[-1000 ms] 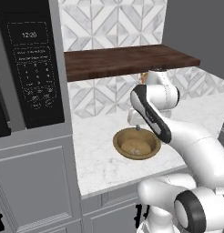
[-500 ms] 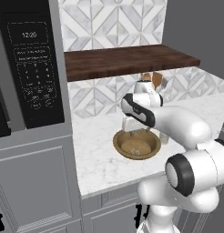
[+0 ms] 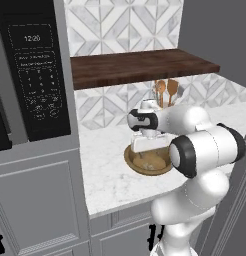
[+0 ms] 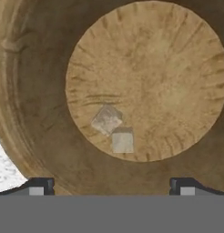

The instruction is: Grab a lemon wedge from the fridge and one ice cube from the ice bowl, and put them in the glass of lemonade.

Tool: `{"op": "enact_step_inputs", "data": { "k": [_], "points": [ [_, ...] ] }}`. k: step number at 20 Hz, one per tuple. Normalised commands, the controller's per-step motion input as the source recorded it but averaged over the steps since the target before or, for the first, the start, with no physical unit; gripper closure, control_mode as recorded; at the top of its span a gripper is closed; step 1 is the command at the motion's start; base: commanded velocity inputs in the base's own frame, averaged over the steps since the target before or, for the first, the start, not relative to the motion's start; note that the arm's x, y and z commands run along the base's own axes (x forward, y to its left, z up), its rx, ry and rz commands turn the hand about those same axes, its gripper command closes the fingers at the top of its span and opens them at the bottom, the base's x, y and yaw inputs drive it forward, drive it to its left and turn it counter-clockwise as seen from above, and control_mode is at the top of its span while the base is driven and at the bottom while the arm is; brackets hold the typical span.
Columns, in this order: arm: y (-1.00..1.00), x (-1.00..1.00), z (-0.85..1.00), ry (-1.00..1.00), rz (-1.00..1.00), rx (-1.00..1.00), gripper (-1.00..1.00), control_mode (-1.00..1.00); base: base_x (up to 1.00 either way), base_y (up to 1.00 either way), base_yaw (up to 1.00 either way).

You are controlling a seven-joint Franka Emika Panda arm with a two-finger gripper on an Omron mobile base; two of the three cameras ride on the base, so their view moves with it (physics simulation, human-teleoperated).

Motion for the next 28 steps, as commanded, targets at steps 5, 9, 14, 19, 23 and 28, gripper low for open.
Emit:
{"op": "enact_step_inputs", "data": {
  "k": [5,9,14,19,23,28],
  "points": [
    [0.00,-0.11,-0.34,0.08,0.01,0.00,-1.00,-1.00,0.00,0.00,0.00],
    [0.00,-0.02,-0.28,0.01,0.01,0.00,-1.00,-1.00,0.00,0.00,0.00],
    [0.00,0.00,-0.28,0.00,0.04,0.00,-1.00,-1.00,0.00,0.00,0.00],
    [0.00,0.00,-0.18,-0.05,0.17,0.00,-1.00,-1.00,0.00,0.00,0.00],
    [0.00,0.05,-0.14,-0.11,0.18,0.00,-1.00,-1.00,0.00,0.00,0.00],
    [-0.04,0.25,-0.20,-0.14,0.15,0.08,-1.00,-1.00,0.00,0.00,0.00]
  ]
}}
